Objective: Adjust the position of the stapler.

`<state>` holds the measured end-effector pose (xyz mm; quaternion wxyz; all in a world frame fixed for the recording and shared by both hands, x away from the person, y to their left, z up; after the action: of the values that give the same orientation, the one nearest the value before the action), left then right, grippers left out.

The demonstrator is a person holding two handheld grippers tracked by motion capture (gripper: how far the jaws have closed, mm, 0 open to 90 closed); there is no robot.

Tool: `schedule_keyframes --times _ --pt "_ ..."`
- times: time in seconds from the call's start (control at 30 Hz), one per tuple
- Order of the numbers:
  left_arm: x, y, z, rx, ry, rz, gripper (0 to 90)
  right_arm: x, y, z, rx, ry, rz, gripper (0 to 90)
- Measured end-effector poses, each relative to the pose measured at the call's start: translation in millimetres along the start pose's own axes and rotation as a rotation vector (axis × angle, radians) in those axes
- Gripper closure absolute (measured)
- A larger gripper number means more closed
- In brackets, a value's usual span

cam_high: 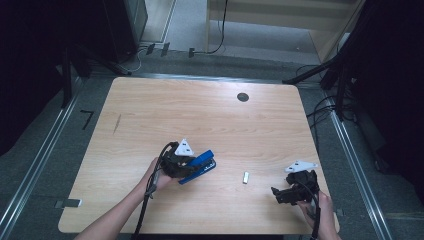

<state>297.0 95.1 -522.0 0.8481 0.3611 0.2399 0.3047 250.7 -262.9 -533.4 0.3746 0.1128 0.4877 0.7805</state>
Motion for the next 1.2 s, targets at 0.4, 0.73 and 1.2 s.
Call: schedule_keyframes --times 0.4,0.73,1.2 --pt "-12.3 -2.6 -1.7 0.021 -0.071 -0.074 66.9 3.2 -0.3 2.0 0.002 0.003 0.023 3.8" --pt "-21.4 -4.5 -2.8 0.036 -0.132 -0.117 66.9 5.1 -0.6 3.9 -0.008 0.009 0.037 4.2" --pt "-27.7 -7.5 -2.6 0.078 -0.124 -0.105 51.6 16.5 -3.7 15.8 -0.023 0.032 0.078 4.8"
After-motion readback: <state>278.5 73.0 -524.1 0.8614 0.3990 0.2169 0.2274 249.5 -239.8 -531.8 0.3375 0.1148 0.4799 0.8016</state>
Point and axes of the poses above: each handheld gripper's, and its own axes: y roughly backward along the jaws, z roughly out of its top, x roughly to its left, the point moved 3 cm from there along -y, roughly forward along the jaws, and after that the axes turned 14 degrees about y, right-handed, at the moved point
